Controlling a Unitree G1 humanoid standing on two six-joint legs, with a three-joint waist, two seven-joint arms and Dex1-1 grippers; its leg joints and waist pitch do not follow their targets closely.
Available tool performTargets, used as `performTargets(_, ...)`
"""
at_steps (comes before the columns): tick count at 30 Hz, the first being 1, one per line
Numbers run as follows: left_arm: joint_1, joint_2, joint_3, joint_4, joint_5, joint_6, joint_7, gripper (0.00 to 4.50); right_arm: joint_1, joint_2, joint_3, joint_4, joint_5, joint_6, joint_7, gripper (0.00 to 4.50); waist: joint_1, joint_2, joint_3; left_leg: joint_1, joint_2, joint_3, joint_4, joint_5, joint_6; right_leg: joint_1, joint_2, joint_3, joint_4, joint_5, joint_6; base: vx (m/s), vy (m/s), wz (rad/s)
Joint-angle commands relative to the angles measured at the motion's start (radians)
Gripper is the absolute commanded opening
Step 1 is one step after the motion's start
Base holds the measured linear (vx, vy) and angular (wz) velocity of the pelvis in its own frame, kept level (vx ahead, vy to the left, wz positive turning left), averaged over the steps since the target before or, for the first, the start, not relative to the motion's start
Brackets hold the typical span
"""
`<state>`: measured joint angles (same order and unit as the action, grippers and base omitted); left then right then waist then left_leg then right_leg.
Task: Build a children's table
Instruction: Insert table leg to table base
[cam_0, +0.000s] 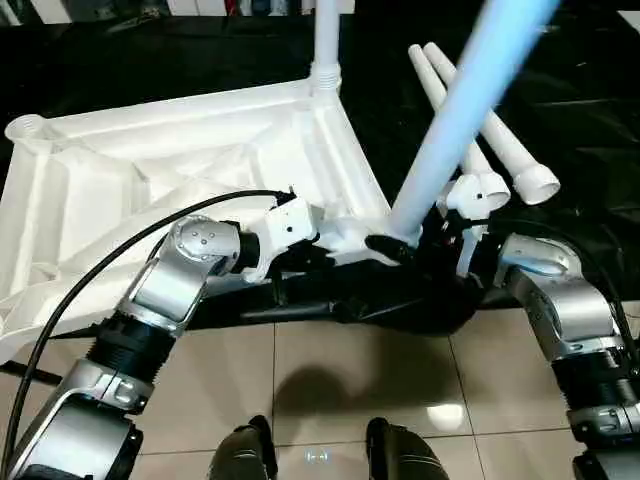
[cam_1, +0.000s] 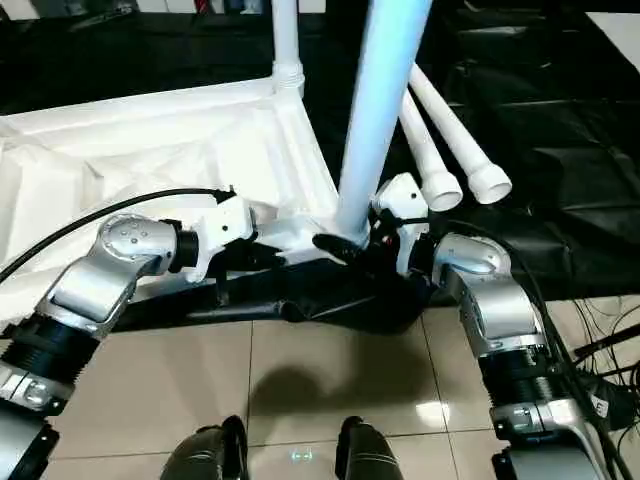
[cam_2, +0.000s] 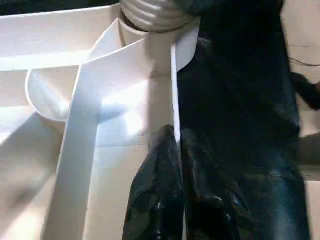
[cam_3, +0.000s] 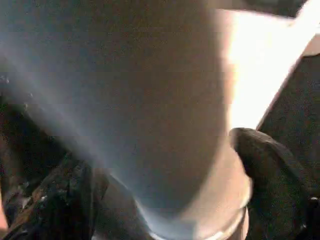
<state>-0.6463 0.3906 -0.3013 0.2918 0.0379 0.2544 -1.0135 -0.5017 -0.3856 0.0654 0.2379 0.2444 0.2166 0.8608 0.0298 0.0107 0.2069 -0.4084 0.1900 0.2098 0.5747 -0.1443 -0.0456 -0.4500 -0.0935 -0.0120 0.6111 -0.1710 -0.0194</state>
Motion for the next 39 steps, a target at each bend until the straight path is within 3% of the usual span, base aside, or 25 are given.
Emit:
performTargets(1,0.005,-0.021,0.052,0.021,-0.023,0.014,0.085,0.00,0.029,0.022,0.007,-0.016,0.012,0.022,-0.028,3.82,0.002,-0.027,-0.095,0.025,0.024,-0.015,-0.058,-0.141,0.110,0.060,-0.034,0.023,-0.067,-0.219,-0.200,0.000,0.000,0.00)
performTargets(11,0.012,-0.007,0.055,0.027,-0.005,-0.005,0.087,0.00,0.054,0.089,-0.008,-0.055,0.028,0.081,-0.113,3.82,0.003,-0.027,-0.099,0.025,0.021,-0.012,-0.056,-0.114,0.110,0.061,-0.031,0.024,-0.062,-0.152,-0.208,0.000,0.000,0.00)
performTargets(15,0.009,0.001,0.049,0.029,-0.012,0.006,0.070,0.00,0.053,0.094,-0.014,-0.056,0.030,0.075,-0.118,3.82,0.002,-0.025,-0.098,0.025,0.021,-0.013,-0.058,-0.130,0.103,0.061,-0.032,0.024,-0.065,-0.171,-0.206,0.000,0.000,0.00)
performTargets(16,0.008,0.002,0.048,0.029,-0.009,0.007,0.068,0.00,0.054,0.094,-0.019,-0.061,0.032,0.081,-0.118,3.82,0.003,-0.022,-0.097,0.027,0.022,-0.013,-0.059,-0.150,0.096,0.062,-0.034,0.024,-0.067,-0.194,-0.203,0.000,0.000,0.00)
performTargets(18,0.005,0.002,0.047,0.035,-0.005,0.006,0.069,0.00,0.053,0.090,-0.024,-0.061,0.035,0.086,-0.116,3.82,0.004,-0.020,-0.090,0.043,0.024,-0.014,-0.072,-0.283,0.056,0.068,-0.034,0.021,-0.082,-0.376,-0.173,0.000,0.000,0.00)
performTargets(21,0.004,0.002,0.047,0.037,-0.004,0.006,0.068,0.00,0.052,0.087,-0.027,-0.063,0.040,0.094,-0.117,3.82,0.003,-0.016,-0.080,0.069,0.017,-0.009,-0.082,-0.398,0.047,0.077,-0.020,0.010,-0.103,-0.501,-0.179,0.000,0.000,0.00)
performTargets(23,0.002,0.003,0.044,0.039,-0.004,0.005,0.064,0.00,0.051,0.086,-0.030,-0.065,0.045,0.102,-0.117,3.57,0.006,-0.016,-0.084,0.065,0.010,-0.007,-0.085,-0.354,0.065,0.099,-0.022,0.011,-0.108,-0.483,-0.191,0.000,0.000,0.00)
performTargets(25,0.001,0.004,0.043,0.041,-0.004,0.005,0.062,0.00,0.050,0.087,-0.032,-0.068,0.048,0.108,-0.118,3.46,0.006,-0.016,-0.086,0.070,0.011,-0.005,-0.087,-0.327,0.078,0.105,-0.020,0.011,-0.107,-0.443,-0.210,0.026,0.003,0.01)
performTargets(28,0.000,0.006,0.041,0.043,-0.005,0.006,0.060,0.00,0.049,0.088,-0.033,-0.072,0.053,0.116,-0.116,3.22,0.007,-0.013,-0.099,0.076,0.010,0.000,-0.085,-0.252,0.123,0.117,-0.015,0.012,-0.090,-0.284,-0.276,0.060,0.007,0.03)
performTargets(29,0.000,0.006,0.041,0.043,-0.005,0.006,0.060,0.00,0.049,0.088,-0.033,-0.072,0.053,0.116,-0.116,3.22,0.006,-0.014,-0.100,0.073,0.008,0.000,-0.083,-0.233,0.135,0.121,-0.014,0.012,-0.086,-0.251,-0.290,0.065,0.007,0.03)
performTargets(30,0.000,0.006,0.040,0.043,-0.004,0.007,0.060,0.00,0.049,0.089,-0.033,-0.071,0.053,0.117,-0.116,3.17,0.008,-0.014,-0.107,0.066,0.002,0.002,-0.076,-0.179,0.171,0.133,-0.012,0.013,-0.075,-0.169,-0.320,0.064,0.005,0.02)
performTargets(33,0.001,0.008,0.039,0.040,-0.004,0.009,0.059,0.00,0.048,0.089,-0.033,-0.069,0.052,0.117,-0.116,3.07,0.011,-0.016,-0.111,0.061,-0.003,0.004,-0.069,-0.124,0.214,0.144,-0.011,0.014,-0.065,-0.096,-0.342,0.037,0.002,0.01)
performTargets(39,0.003,0.015,0.038,0.041,-0.002,0.007,0.055,0.00,0.038,0.085,-0.037,-0.065,0.056,0.118,-0.108,2.94,0.010,-0.017,-0.112,0.061,-0.002,0.001,-0.064,-0.088,0.241,0.149,-0.010,0.008,-0.059,-0.093,-0.341,0.000,0.000,0.00)
